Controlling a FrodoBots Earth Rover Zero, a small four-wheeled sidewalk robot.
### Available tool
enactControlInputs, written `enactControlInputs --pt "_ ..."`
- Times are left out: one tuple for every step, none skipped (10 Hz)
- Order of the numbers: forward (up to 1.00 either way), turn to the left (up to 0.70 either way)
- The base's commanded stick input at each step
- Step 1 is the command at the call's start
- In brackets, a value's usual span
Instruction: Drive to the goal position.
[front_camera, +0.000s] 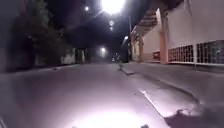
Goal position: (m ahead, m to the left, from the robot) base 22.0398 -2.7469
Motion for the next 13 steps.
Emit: enactControlInputs --pt "0.70 0.00" --pt "0.70 0.00" --pt "0.70 0.00" --pt "0.70 0.00" --pt "0.70 0.00" --pt "0.70 0.00" --pt "0.70 0.00" --pt "0.70 0.00" --pt "0.70 0.00" --pt "0.70 0.00" --pt "0.70 0.00" --pt "0.70 0.00" --pt "0.70 0.00"
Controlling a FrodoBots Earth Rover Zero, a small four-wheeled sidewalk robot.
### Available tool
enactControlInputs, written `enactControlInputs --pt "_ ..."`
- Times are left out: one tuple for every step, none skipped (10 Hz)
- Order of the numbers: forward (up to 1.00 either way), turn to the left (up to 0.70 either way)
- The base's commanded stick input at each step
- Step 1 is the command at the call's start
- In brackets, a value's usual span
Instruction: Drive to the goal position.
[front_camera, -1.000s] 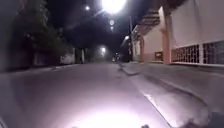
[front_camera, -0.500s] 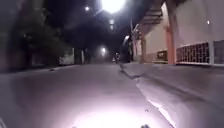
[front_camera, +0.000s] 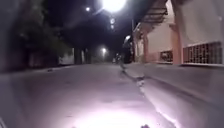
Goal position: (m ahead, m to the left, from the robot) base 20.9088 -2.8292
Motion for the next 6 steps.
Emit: enactControlInputs --pt "0.70 0.00" --pt "0.70 0.00" --pt "0.70 0.00" --pt "0.70 0.00" --pt "0.70 0.00" --pt "0.70 0.00"
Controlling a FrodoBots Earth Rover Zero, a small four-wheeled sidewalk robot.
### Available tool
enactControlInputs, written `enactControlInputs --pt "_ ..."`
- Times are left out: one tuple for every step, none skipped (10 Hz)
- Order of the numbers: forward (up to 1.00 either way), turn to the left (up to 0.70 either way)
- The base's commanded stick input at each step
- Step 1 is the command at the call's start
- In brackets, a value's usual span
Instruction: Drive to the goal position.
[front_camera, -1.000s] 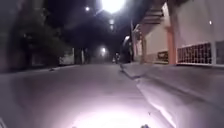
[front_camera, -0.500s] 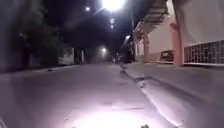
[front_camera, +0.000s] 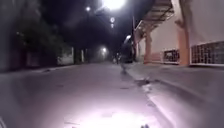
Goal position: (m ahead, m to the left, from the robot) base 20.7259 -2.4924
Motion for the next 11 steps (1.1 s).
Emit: enactControlInputs --pt "0.70 0.00" --pt "0.70 0.00" --pt "0.70 0.00" --pt "0.70 0.00" --pt "0.70 0.00" --pt "0.70 0.00" --pt "0.70 0.00" --pt "0.70 0.00" --pt "0.70 0.00" --pt "0.70 0.00" --pt "0.70 0.00"
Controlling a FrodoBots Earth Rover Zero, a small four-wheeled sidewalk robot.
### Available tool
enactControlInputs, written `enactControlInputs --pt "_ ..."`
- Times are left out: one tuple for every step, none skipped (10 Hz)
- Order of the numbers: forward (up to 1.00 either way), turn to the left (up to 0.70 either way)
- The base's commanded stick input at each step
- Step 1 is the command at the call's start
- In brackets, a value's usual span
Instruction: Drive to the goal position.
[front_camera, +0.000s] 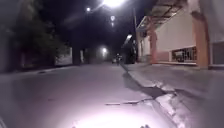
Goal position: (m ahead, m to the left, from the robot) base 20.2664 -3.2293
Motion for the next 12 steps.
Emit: enactControlInputs --pt "0.70 0.00" --pt "0.70 0.00" --pt "0.70 0.00" --pt "0.70 0.00" --pt "0.70 0.00" --pt "0.70 0.00" --pt "0.70 0.00" --pt "0.70 0.00" --pt "0.70 0.00" --pt "0.70 0.00" --pt "0.70 0.00" --pt "0.70 0.00"
